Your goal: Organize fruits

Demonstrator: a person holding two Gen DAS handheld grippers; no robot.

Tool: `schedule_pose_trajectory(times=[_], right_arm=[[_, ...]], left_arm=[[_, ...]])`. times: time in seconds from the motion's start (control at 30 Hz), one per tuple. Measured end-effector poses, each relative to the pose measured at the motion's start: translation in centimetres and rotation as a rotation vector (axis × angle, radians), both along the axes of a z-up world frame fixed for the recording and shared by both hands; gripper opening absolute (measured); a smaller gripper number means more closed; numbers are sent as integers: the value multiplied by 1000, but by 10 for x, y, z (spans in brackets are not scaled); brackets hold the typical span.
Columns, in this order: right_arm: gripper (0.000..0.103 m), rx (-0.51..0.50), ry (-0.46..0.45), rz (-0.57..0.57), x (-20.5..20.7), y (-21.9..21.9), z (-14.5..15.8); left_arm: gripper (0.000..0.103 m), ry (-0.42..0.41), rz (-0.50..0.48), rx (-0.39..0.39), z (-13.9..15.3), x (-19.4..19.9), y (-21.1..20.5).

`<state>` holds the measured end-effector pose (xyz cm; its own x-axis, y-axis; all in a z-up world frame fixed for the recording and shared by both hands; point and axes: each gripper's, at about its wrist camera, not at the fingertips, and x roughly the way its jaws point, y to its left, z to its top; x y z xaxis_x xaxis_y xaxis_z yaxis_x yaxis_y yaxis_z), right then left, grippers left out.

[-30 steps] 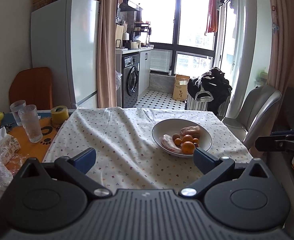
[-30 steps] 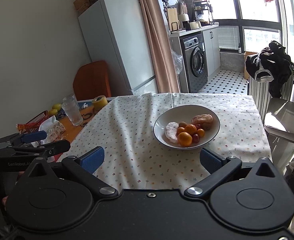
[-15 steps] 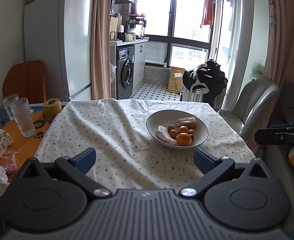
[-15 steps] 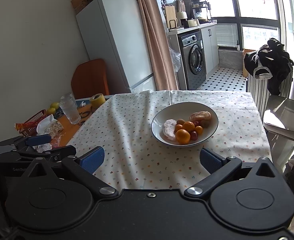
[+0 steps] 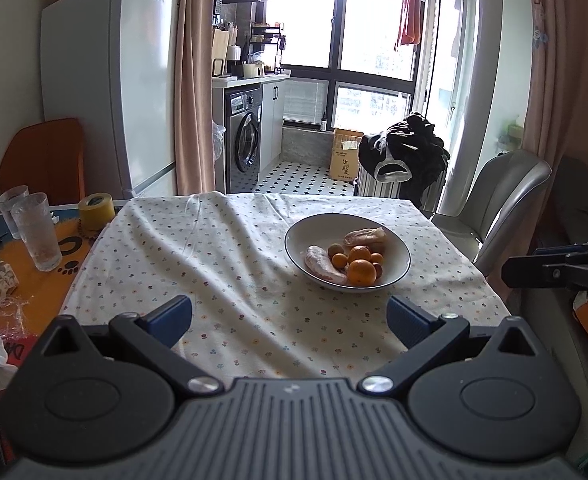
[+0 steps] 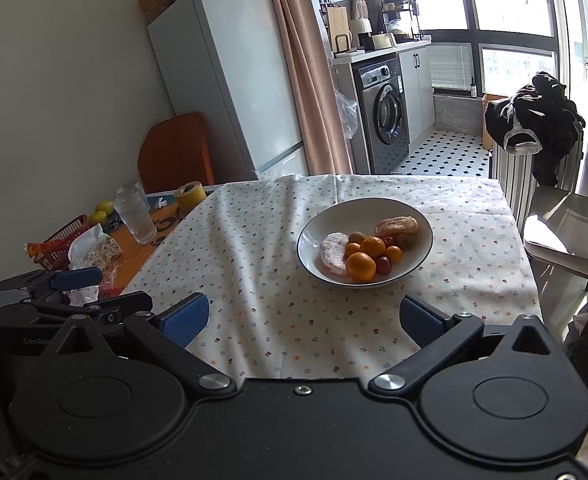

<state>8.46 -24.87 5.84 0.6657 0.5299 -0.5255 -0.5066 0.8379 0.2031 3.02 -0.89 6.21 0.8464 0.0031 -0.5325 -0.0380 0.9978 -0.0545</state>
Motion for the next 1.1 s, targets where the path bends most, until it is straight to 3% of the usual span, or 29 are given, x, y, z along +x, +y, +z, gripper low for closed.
schedule_pose_trajectory(times=[1.1], right_arm=[[103, -43, -3, 0, 0, 3, -7]], left_arm=[[103, -2, -26, -14, -1, 1, -2]])
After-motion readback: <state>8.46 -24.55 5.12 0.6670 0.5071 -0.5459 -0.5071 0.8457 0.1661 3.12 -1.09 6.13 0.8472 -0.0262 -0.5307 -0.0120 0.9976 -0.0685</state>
